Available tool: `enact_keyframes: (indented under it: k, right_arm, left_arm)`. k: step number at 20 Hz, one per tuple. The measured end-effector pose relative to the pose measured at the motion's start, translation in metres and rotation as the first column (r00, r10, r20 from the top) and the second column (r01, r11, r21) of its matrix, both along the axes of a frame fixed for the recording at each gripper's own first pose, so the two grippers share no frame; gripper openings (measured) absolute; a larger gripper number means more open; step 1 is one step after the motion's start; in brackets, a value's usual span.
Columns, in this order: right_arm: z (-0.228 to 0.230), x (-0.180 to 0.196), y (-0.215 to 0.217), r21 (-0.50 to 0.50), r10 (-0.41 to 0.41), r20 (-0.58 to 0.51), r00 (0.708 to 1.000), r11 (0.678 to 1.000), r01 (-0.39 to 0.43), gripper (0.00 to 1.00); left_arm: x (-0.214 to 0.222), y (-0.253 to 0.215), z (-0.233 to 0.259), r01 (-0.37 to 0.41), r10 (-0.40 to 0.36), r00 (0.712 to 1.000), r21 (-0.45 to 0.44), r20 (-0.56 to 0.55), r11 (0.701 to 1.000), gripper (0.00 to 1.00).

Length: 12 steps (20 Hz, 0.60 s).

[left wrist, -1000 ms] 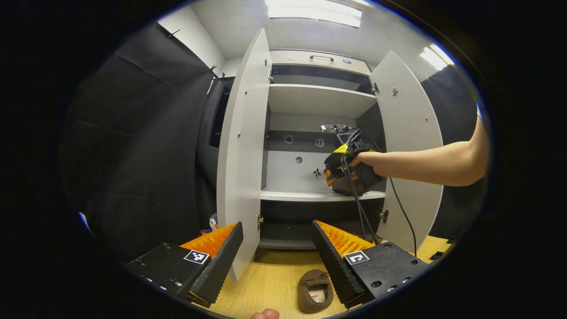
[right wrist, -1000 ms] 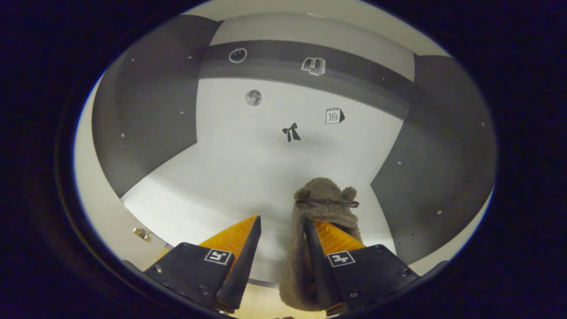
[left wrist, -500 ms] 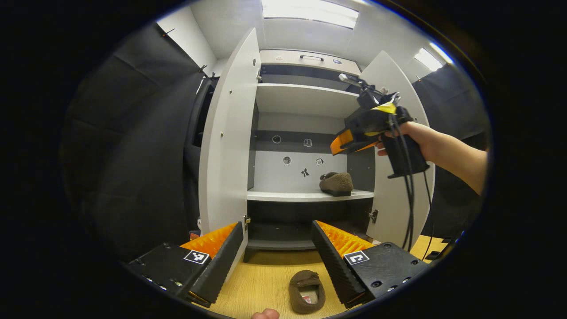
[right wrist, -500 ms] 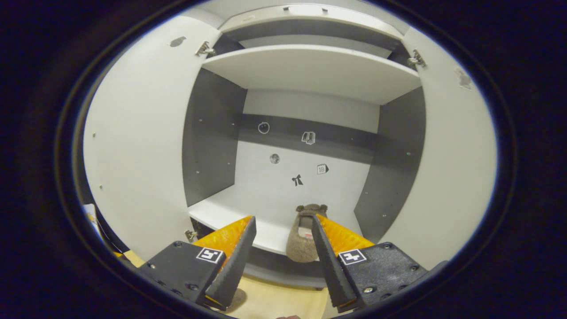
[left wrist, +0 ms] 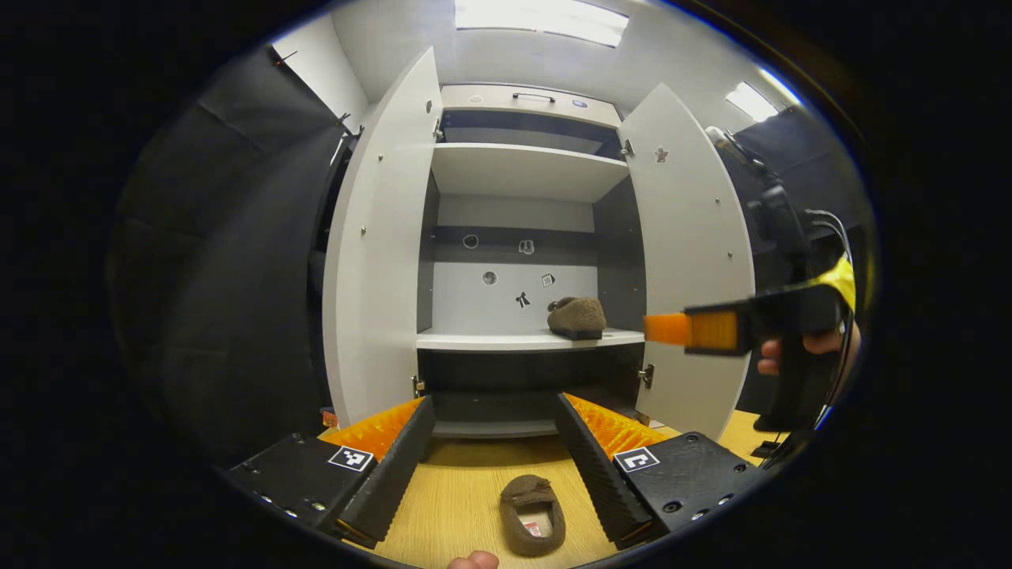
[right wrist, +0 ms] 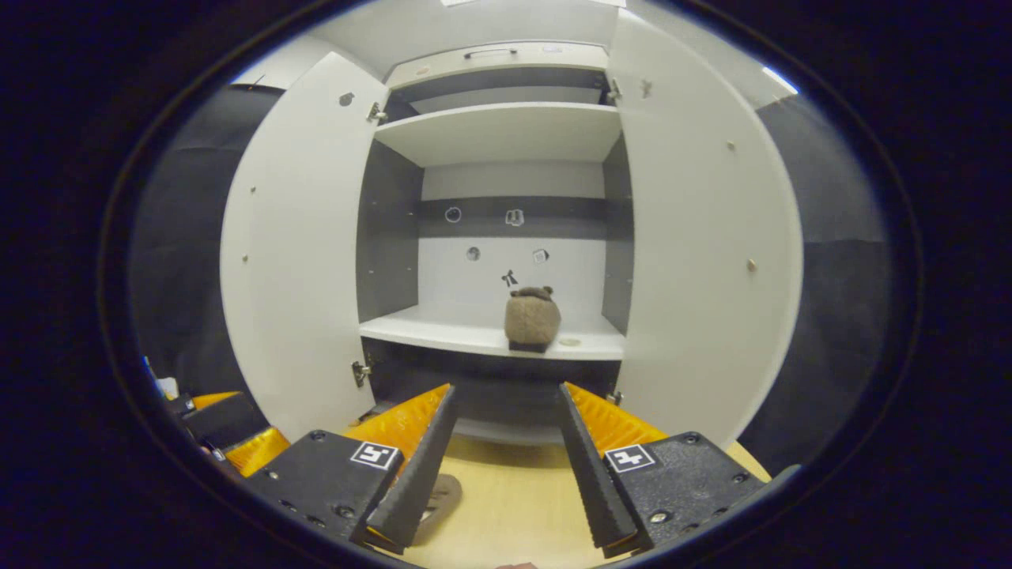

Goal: Grab one shoe with the right hand and put it into the shoe cabinet, grab the other shoe with the left hand and put it into the shoe cabinet; then close the right door with the right hand and the left door with the left hand.

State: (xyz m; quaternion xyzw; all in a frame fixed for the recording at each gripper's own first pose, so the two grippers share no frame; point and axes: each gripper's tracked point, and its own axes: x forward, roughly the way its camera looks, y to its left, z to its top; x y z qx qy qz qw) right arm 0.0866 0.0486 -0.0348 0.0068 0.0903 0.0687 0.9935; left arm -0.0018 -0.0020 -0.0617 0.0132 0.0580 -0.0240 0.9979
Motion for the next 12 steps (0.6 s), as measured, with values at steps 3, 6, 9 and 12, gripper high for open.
enact_keyframes:
  k: [3,6,9,12]
  right_arm:
    - [-0.026,-0.024,-0.022,-0.048,-0.054,0.045,0.998,0.997,0.056,0.84]
    - [-0.050,-0.044,-0.035,-0.113,-0.073,0.061,0.995,0.990,0.080,0.88]
    - [-0.056,-0.060,-0.032,-0.123,-0.064,0.059,0.996,0.990,0.071,0.88]
    - [-0.060,-0.068,-0.033,-0.127,-0.062,0.044,0.997,0.990,0.067,0.88]
  left_arm:
    - [-0.002,-0.006,-0.010,0.014,-0.014,1.000,-0.001,-0.028,1.000,0.94]
    - [-0.001,-0.009,-0.024,0.020,-0.020,0.997,-0.004,-0.070,1.000,0.95]
    - [-0.005,-0.018,-0.057,0.066,-0.072,0.981,-0.037,-0.180,0.997,0.94]
    - [-0.014,-0.027,-0.107,0.096,-0.134,0.922,-0.120,-0.363,0.988,0.95]
